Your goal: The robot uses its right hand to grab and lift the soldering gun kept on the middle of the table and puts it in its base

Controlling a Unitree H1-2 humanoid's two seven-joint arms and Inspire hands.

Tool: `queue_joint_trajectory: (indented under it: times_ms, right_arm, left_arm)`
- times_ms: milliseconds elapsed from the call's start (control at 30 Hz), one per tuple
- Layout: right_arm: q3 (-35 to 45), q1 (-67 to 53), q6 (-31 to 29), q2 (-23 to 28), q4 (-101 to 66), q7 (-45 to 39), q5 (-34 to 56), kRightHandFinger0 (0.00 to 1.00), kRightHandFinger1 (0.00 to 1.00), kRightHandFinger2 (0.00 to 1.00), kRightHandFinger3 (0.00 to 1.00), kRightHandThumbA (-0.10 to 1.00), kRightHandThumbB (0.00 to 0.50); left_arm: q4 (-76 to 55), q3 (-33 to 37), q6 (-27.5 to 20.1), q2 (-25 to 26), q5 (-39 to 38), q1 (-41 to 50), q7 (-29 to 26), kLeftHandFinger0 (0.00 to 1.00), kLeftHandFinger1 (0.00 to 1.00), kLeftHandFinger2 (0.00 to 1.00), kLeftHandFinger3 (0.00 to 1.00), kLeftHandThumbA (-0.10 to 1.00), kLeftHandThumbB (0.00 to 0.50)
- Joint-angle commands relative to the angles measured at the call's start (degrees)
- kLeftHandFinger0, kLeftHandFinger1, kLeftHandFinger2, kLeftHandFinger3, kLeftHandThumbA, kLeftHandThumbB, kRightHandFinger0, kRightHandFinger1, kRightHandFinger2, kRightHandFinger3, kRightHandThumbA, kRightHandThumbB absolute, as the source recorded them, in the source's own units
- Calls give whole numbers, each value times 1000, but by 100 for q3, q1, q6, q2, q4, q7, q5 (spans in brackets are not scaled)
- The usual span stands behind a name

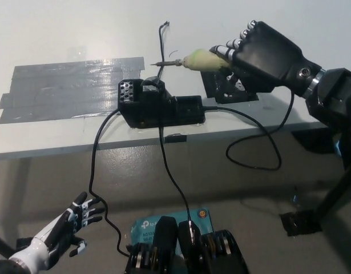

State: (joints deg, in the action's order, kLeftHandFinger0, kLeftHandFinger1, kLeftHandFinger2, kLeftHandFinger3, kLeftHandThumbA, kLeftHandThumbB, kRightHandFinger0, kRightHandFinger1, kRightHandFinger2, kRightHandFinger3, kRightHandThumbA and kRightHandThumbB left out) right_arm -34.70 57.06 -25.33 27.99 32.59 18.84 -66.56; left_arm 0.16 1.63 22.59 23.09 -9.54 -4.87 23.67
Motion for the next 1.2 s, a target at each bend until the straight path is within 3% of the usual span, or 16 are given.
queue_joint_trajectory:
  times_ms: [0,67,100,167,267,400,533,633,767,800,867,900,967,1033,1100,1167]
  right_arm:
    - [82,101,-81,145,-199,-172,156,0,0,103,172,-100,339]
    - [48,91,-98,125,-121,-11,68,0,0,112,139,-100,326]
    - [11,96,-79,102,-45,168,-32,0,0,143,69,-100,286]
    - [-15,95,-5,78,44,249,-105,0,0,270,6,-100,253]
    - [-37,117,-6,90,95,267,-114,0,11,395,47,-100,266]
    - [-36,134,-116,73,251,283,3,0,9,425,28,-100,277]
    - [-62,138,-160,54,306,334,123,0,7,456,10,-100,233]
    - [-94,174,-157,-29,620,380,51,0,15,497,100,-100,161]
    - [-139,167,-160,-33,740,518,11,0,0,331,164,-100,163]
    - [-162,145,-89,-39,688,525,-74,0,0,282,214,-100,191]
    - [-162,124,-63,-53,671,517,-61,0,0,325,209,-100,201]
    - [-151,140,-125,-75,696,441,18,0,0,359,155,-100,156]
    - [-153,153,-85,-104,700,422,11,0,0,410,103,-100,142]
    - [-133,206,-74,-178,756,327,72,0,5,477,241,-100,157]
    - [-129,216,-110,-168,714,263,101,0,1,455,277,-100,163]
    - [-128,283,-122,-190,688,181,118,0,0,346,189,-100,142]
  left_arm:
    - [-89,-34,-132,135,1,-33,54,921,980,997,1000,1000,313]
    - [-63,-24,-188,120,21,-29,46,922,978,994,1000,1000,328]
    - [-71,-29,-176,114,18,-26,38,924,977,992,1000,1000,325]
    - [-98,-19,-144,119,28,-37,35,930,984,997,1000,1000,331]
    - [-150,-7,-54,128,54,-82,9,936,995,1000,1000,1000,324]
    - [-119,2,-62,133,60,-128,16,933,992,1000,1000,1000,311]
    - [-127,9,-75,124,58,-138,21,906,975,992,1000,1000,300]
    - [-164,8,-44,103,48,-124,7,904,974,986,1000,1000,283]
    - [-124,25,-64,80,41,-148,14,906,980,976,1000,1000,271]
    - [-137,40,-67,90,66,-154,9,904,982,986,1000,1000,285]
    - [-126,57,-81,88,77,-168,7,902,983,989,1000,1000,298]
    - [-126,54,-66,82,63,-180,9,896,979,990,1000,1000,288]
    - [-118,46,-87,75,49,-182,10,893,976,991,1000,1000,280]
    - [-90,38,-92,76,3,-193,47,889,974,998,1000,1000,298]
    - [-107,53,-66,79,18,-193,44,896,979,1000,1000,1000,298]
    - [-88,43,-102,75,11,-194,44,884,962,989,1000,1000,313]
